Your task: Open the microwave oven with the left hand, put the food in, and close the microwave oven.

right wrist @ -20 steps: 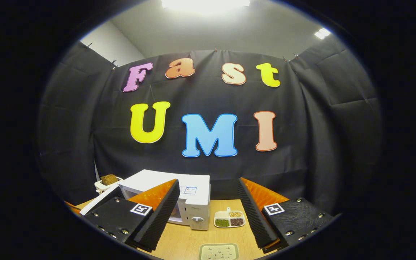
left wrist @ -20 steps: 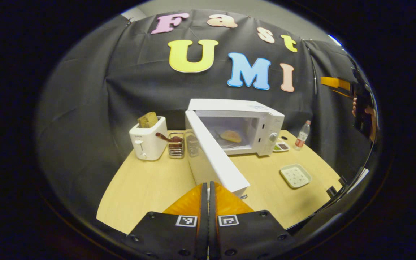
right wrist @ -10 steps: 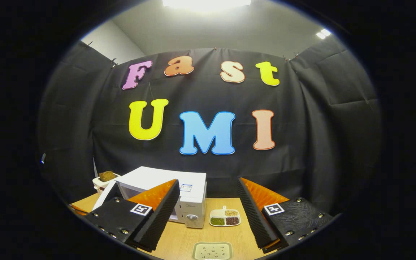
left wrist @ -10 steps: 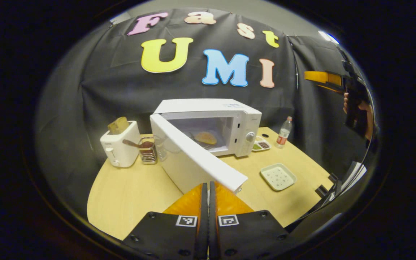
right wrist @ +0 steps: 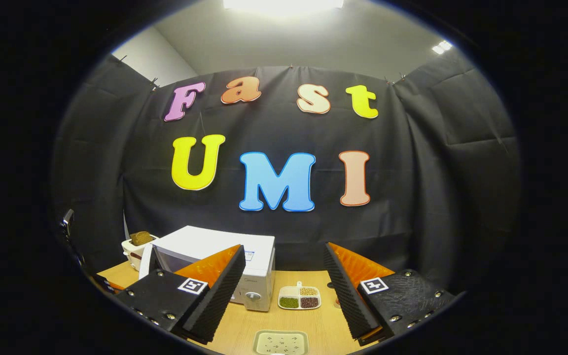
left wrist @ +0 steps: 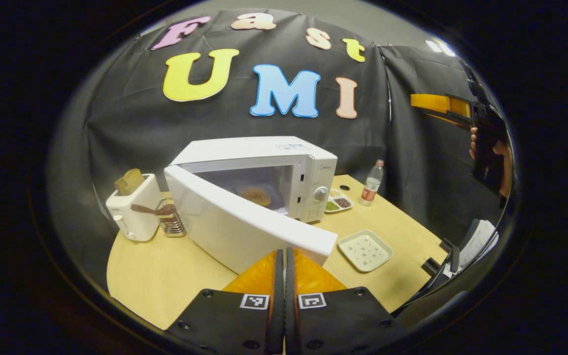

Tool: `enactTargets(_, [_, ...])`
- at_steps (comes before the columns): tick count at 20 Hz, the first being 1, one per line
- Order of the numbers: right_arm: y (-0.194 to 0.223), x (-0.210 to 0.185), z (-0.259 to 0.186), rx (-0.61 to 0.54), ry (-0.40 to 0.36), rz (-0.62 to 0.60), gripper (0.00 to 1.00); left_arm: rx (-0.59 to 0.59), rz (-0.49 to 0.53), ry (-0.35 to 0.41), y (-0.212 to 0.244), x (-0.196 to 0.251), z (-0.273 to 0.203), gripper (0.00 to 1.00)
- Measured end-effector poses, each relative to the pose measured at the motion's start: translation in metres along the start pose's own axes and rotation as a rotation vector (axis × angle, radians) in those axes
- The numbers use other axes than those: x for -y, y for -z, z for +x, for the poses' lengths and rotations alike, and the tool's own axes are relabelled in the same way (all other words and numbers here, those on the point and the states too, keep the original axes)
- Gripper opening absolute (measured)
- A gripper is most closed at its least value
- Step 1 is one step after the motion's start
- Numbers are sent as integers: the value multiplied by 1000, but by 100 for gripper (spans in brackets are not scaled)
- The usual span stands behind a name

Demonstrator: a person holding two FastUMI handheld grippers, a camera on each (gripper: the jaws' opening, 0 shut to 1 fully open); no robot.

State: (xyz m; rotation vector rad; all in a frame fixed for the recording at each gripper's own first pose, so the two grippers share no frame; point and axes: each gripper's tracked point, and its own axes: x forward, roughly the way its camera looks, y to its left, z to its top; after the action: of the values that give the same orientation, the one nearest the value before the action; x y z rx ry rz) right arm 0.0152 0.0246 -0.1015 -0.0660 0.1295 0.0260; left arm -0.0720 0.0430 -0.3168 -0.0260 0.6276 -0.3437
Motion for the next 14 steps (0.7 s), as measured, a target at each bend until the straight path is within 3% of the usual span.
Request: enactTargets(14, [9,28,8,-27,58,-8,97,15,4,51,-39,23,78,7])
